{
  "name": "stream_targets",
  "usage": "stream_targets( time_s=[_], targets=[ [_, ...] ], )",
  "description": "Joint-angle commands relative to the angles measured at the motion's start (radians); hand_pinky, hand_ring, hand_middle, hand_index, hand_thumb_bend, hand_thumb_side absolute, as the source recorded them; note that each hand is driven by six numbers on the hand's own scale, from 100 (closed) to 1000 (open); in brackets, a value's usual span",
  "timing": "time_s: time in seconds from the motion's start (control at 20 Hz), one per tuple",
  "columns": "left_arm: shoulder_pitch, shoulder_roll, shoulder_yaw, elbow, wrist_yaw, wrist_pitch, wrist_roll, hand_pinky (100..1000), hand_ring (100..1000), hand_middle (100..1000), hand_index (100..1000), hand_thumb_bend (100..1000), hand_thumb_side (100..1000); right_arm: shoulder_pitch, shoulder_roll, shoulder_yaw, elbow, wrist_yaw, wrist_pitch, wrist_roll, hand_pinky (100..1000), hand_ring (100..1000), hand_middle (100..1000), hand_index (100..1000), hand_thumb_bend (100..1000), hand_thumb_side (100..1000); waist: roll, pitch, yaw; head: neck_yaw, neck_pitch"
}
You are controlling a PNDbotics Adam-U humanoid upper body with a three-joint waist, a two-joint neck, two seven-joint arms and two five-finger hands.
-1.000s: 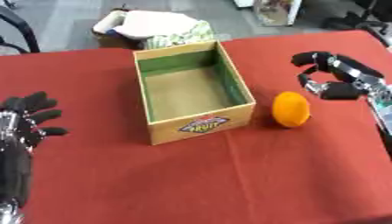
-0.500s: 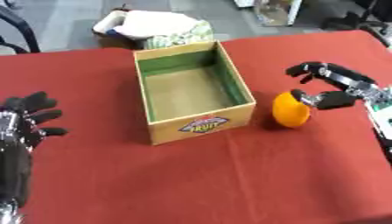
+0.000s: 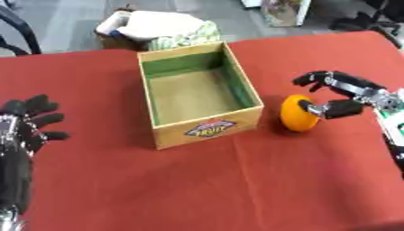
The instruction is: Pick up objects on the table and place them in the box.
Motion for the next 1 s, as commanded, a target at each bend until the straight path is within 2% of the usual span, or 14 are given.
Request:
stream_targets(
  time_s=[0.05,0.55,0.75,0.9,0.95,1.0],
  targets=[
    [-0.004,0.015,0.004,-0.01,-0.002,0.0,0.001,612,741,707,829,120,1000,-0.018,-0.039,0.0,-0.009,0.038,-0.011,0.017,809,900,875,936,223,622,-0.003,-0.013,0.001,-0.003,0.003],
    [-0.004,0.014,0.003,-0.009,-0.002,-0.001,0.001,612,740,707,829,120,1000,-0.024,-0.035,0.009,-0.006,0.164,-0.025,0.053,825,904,881,940,295,664,-0.004,-0.013,0.003,-0.003,0.004],
    [-0.006,0.014,0.002,-0.009,-0.002,-0.001,0.0,612,739,707,829,120,1000,-0.027,-0.033,0.017,0.002,0.191,-0.036,0.081,825,895,859,931,280,685,-0.004,-0.014,0.003,-0.003,0.004],
    [-0.006,0.015,0.002,-0.009,-0.002,0.0,-0.001,612,739,707,829,120,1000,-0.028,-0.032,0.019,0.008,0.2,-0.043,0.114,818,862,781,880,210,622,-0.004,-0.014,0.002,-0.003,0.005],
    [-0.006,0.015,0.002,-0.009,-0.002,0.0,-0.001,612,739,707,829,120,1000,-0.028,-0.031,0.018,0.009,0.202,-0.044,0.125,818,862,781,880,210,622,-0.003,-0.014,0.002,-0.003,0.005],
    [-0.006,0.015,0.002,-0.009,-0.002,0.0,-0.001,611,738,707,829,119,1000,-0.029,-0.031,0.018,0.009,0.204,-0.045,0.135,810,837,701,803,157,539,-0.003,-0.014,0.002,-0.003,0.005]
  ],
)
